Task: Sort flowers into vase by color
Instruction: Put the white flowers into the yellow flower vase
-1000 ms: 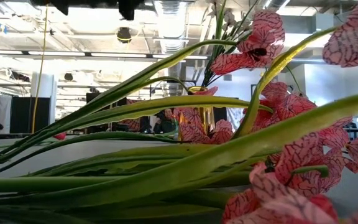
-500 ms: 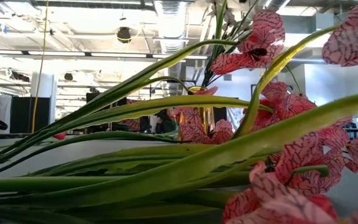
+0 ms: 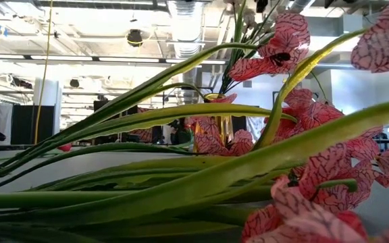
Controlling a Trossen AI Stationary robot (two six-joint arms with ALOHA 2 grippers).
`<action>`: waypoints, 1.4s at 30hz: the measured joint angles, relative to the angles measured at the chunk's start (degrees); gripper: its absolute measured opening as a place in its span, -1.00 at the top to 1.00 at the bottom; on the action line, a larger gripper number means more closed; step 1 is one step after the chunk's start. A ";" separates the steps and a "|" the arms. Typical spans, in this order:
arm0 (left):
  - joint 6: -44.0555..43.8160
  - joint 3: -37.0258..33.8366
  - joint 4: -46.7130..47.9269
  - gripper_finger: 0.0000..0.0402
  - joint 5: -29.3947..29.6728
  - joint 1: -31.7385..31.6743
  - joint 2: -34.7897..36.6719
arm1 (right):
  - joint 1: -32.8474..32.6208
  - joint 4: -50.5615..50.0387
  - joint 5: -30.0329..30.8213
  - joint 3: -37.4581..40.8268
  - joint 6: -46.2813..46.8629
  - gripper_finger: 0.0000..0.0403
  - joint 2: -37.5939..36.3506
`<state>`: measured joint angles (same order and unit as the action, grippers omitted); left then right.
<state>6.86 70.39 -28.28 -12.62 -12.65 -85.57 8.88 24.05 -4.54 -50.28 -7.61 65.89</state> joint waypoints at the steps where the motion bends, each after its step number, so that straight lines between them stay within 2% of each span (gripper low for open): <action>1: -0.08 0.84 0.81 -0.12 -1.15 -0.02 -0.46 | 0.08 0.00 -0.05 0.00 -0.11 0.80 0.00; 4: 0.18 2.44 2.46 -0.12 -2.12 -0.02 -1.97 | 0.33 0.00 -0.10 0.00 -0.29 0.80 0.00; 9: -0.31 4.87 2.70 -0.12 -0.26 -0.36 -3.78 | 0.29 -0.44 -0.10 0.00 -1.75 0.80 0.00; 19: -0.51 5.88 5.81 -0.09 -2.45 -0.37 -4.45 | 0.66 -1.29 -0.10 0.00 -1.91 0.79 0.01; 23: -0.58 5.88 5.80 0.11 -2.64 -0.37 -4.49 | 0.64 -1.29 -0.10 0.00 -3.34 0.74 0.02; 32: -1.17 5.88 5.87 0.91 -2.69 -0.35 -4.47 | 0.66 -1.27 -0.06 0.00 -3.39 0.61 0.02; 36: -0.98 5.88 5.80 0.94 -1.67 -0.35 -4.47 | 0.55 -1.48 -0.02 0.00 -2.48 0.49 -0.62; 42: -0.74 5.79 7.51 0.96 -0.41 -1.52 -2.06 | 0.78 -6.59 0.14 -2.27 -0.11 0.11 -4.95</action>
<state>6.12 76.18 -20.78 -13.03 -14.16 -87.63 9.66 17.46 -4.40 -52.55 -7.72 60.94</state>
